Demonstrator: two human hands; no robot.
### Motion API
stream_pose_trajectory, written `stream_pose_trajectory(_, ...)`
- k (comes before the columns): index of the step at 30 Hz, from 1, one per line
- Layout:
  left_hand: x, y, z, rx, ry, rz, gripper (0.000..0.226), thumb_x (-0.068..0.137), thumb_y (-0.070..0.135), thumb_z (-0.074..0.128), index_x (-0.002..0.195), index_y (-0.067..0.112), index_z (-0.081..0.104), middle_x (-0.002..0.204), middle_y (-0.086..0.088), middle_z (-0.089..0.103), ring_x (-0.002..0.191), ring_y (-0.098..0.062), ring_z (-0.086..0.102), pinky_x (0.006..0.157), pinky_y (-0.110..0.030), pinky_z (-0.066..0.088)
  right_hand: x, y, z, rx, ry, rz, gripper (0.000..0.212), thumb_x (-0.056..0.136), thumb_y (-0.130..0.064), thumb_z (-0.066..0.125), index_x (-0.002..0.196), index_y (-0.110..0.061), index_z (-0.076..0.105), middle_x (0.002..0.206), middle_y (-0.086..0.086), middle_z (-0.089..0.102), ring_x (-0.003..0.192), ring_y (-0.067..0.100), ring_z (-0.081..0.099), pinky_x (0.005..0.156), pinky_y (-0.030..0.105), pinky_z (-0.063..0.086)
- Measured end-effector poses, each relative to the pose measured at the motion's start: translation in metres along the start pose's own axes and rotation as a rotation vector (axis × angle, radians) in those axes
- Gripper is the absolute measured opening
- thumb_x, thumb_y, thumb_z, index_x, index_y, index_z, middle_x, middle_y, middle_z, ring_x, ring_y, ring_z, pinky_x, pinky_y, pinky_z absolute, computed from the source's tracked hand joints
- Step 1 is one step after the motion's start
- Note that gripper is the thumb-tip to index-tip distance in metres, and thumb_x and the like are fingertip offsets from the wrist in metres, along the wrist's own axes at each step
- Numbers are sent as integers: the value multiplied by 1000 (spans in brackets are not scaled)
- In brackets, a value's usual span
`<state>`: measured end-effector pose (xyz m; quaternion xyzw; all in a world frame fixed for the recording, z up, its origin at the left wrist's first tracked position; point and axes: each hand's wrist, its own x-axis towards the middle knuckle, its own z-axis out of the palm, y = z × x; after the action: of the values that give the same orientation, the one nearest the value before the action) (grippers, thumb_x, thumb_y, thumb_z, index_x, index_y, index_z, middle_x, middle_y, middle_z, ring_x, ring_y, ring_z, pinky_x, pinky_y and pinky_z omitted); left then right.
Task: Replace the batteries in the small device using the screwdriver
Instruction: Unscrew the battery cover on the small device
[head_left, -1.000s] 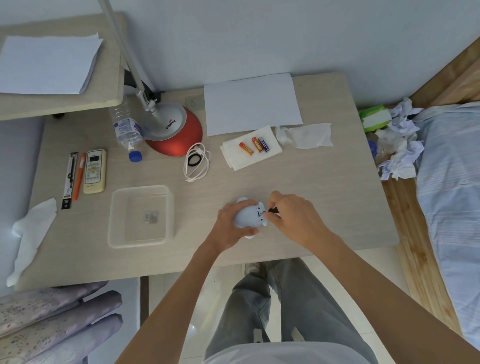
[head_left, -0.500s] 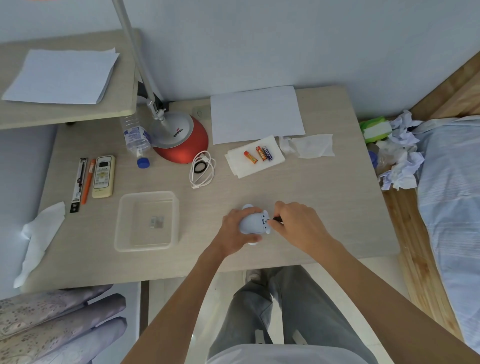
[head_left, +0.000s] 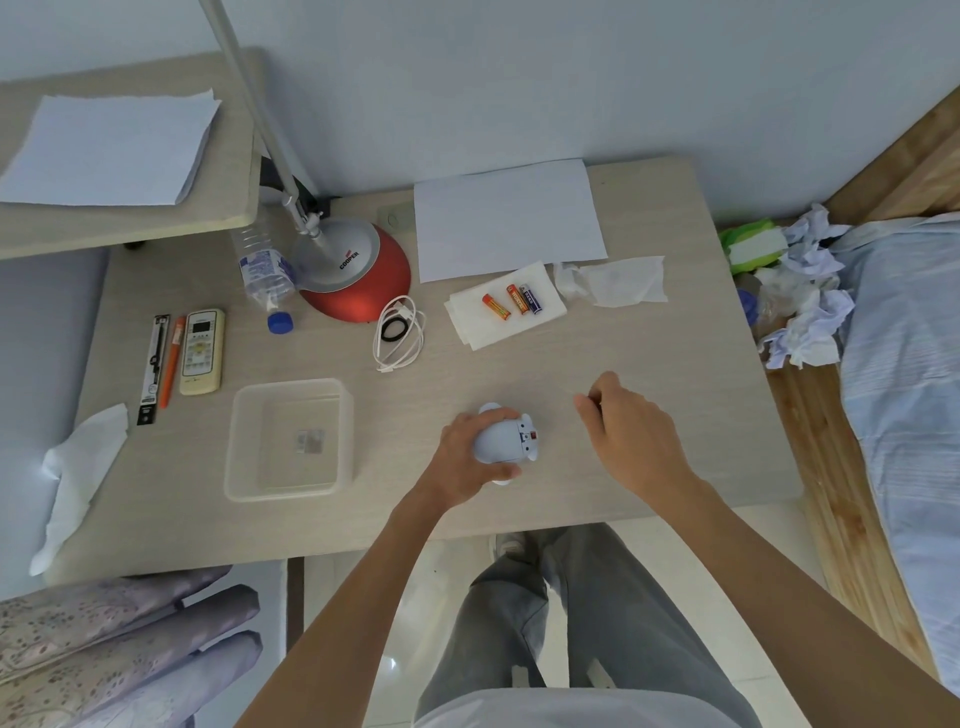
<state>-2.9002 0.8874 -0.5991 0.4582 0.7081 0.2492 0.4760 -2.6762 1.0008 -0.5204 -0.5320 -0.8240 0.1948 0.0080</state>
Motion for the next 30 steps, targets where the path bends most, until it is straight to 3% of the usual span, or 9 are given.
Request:
stream_pose_trajectory(4,-2,-1,1,-16,7,-2,75,77,34,96,141,49,59,135,1,52,125,-28,49,105,-48,53,5,17,16,41,24,80,24,111,-37,47,98,-17,46,83,-2,59,66,25,56,58,37,41)
stream_pose_trajectory(11,-3,-2,0,-19,3,0,76,79,32,95,143,45,58,137,1,51,126,-27,49,103,-42,53,11,49,51,22,109,264,29,105,-36,58,86,-14,58,93,4,59,88,28,59,63,39,49)
stream_pose_trajectory(21,-5,-2,1,-9,40,40,75,77,36,96,142,47,60,139,1,48,127,-24,47,103,-39,51,9,67,57,153,98,352,41,100,-53,60,83,-15,57,90,3,57,82,30,61,66,40,51)
stream_pose_trajectory(25,-7,-4,4,62,123,64,72,76,38,97,139,48,62,140,0,35,133,-26,35,109,-40,45,-4,48,47,209,248,198,31,95,-36,73,114,-16,59,117,2,54,97,25,62,67,42,57)
stream_pose_trajectory(28,-9,-8,3,67,154,89,72,76,39,97,140,48,64,140,0,34,132,-25,35,110,-41,47,-14,19,50,297,47,-45,63,86,-23,80,140,-27,50,140,-4,45,114,17,58,74,39,58)
stream_pose_trajectory(30,-10,-7,1,62,152,78,73,76,36,98,140,47,65,141,0,35,132,-26,38,111,-39,47,-14,3,59,336,-126,-170,77,81,-23,81,148,-33,43,150,-11,39,125,12,54,81,37,59)
